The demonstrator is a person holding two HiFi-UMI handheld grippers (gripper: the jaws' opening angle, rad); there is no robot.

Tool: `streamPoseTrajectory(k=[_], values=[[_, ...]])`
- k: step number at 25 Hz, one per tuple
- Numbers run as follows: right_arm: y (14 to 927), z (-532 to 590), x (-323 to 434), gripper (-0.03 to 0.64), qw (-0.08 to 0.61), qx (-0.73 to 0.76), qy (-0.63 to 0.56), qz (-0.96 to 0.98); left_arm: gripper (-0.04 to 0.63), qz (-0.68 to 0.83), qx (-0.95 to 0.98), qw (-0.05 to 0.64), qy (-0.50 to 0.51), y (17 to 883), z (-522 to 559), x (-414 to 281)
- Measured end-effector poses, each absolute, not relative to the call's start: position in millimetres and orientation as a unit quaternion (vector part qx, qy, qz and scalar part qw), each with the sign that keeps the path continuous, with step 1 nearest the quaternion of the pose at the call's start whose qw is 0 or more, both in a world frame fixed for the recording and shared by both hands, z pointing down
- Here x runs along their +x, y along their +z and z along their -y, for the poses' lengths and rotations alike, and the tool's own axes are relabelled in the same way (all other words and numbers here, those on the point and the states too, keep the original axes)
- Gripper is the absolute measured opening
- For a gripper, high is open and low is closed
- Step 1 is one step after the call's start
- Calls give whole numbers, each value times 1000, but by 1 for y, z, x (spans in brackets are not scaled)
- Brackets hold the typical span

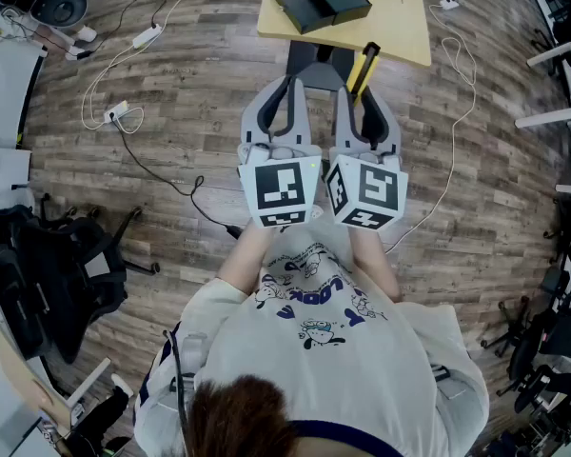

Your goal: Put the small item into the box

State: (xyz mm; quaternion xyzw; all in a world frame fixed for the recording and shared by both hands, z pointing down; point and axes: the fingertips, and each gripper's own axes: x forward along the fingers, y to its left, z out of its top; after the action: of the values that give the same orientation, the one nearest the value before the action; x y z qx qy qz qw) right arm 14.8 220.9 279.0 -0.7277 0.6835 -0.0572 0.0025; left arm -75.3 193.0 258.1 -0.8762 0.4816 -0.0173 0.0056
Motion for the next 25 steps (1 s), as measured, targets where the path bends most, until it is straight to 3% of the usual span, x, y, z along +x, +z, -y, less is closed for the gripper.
streamPoseTrajectory(k=[25], values=[[293,-181,20,130,-1,-730,-69,-679,23,-472,-881,-4,-20,271,-151,-70]])
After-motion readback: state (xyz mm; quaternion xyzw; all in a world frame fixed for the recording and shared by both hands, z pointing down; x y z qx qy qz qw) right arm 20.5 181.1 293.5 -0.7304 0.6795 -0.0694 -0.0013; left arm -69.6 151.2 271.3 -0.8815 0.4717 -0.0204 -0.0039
